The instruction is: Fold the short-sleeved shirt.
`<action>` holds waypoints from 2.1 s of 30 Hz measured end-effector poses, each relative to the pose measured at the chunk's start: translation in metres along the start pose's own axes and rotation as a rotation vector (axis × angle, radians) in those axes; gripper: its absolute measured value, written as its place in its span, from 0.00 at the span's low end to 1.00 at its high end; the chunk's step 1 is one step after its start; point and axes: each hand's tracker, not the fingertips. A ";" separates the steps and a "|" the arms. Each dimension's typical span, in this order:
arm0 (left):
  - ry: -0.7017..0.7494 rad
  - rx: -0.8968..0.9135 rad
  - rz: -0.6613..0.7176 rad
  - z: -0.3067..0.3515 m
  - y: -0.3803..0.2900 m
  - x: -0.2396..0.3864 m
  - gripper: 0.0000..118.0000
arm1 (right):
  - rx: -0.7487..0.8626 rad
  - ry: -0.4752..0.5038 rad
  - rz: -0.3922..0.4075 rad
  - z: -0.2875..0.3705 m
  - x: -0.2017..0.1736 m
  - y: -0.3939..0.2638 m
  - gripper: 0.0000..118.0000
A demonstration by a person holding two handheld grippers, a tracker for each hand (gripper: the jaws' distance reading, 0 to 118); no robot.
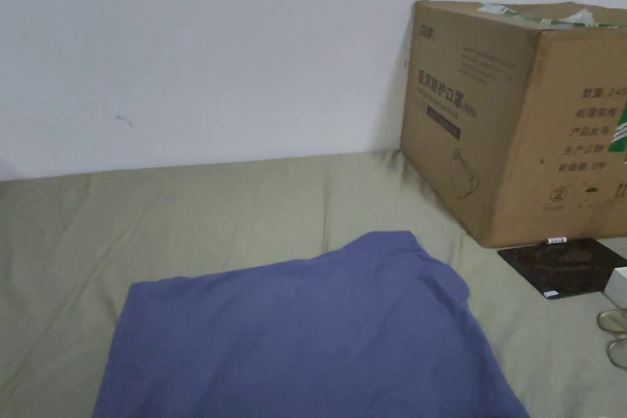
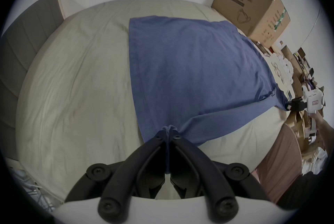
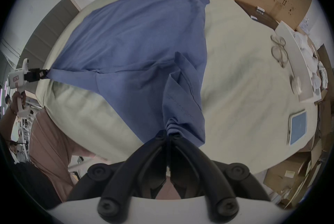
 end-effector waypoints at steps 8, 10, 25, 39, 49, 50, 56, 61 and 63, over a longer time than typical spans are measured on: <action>0.020 -0.101 -0.070 -0.012 -0.017 0.003 0.02 | -0.083 -0.018 -0.030 -0.010 -0.002 -0.004 0.00; 0.013 -0.105 -0.056 -0.014 -0.017 0.004 0.09 | -0.094 -0.024 -0.046 -0.013 -0.005 -0.003 0.06; -0.135 0.245 0.089 0.085 -0.020 0.036 0.82 | 0.366 0.028 -0.112 0.058 -0.055 0.004 0.99; 0.066 0.754 0.200 0.146 -0.047 0.073 0.00 | 1.048 0.181 -0.143 0.118 -0.122 -0.019 0.00; 0.049 0.042 0.370 0.045 -0.042 -0.007 0.38 | 0.867 0.229 -0.156 0.103 -0.119 -0.023 0.00; 0.081 0.022 0.372 0.035 -0.044 -0.009 0.84 | 0.845 0.236 -0.164 0.100 -0.119 -0.024 0.00; 0.133 -0.036 0.319 -0.022 -0.048 -0.015 0.91 | 0.778 0.232 -0.195 0.089 -0.115 -0.024 0.00; 0.228 -0.127 0.201 -0.059 -0.049 0.005 0.95 | 0.746 0.227 -0.240 0.088 -0.110 -0.022 0.00; 0.225 -0.117 0.209 -0.057 -0.048 0.010 0.90 | 0.741 0.236 -0.285 0.087 -0.103 -0.022 0.00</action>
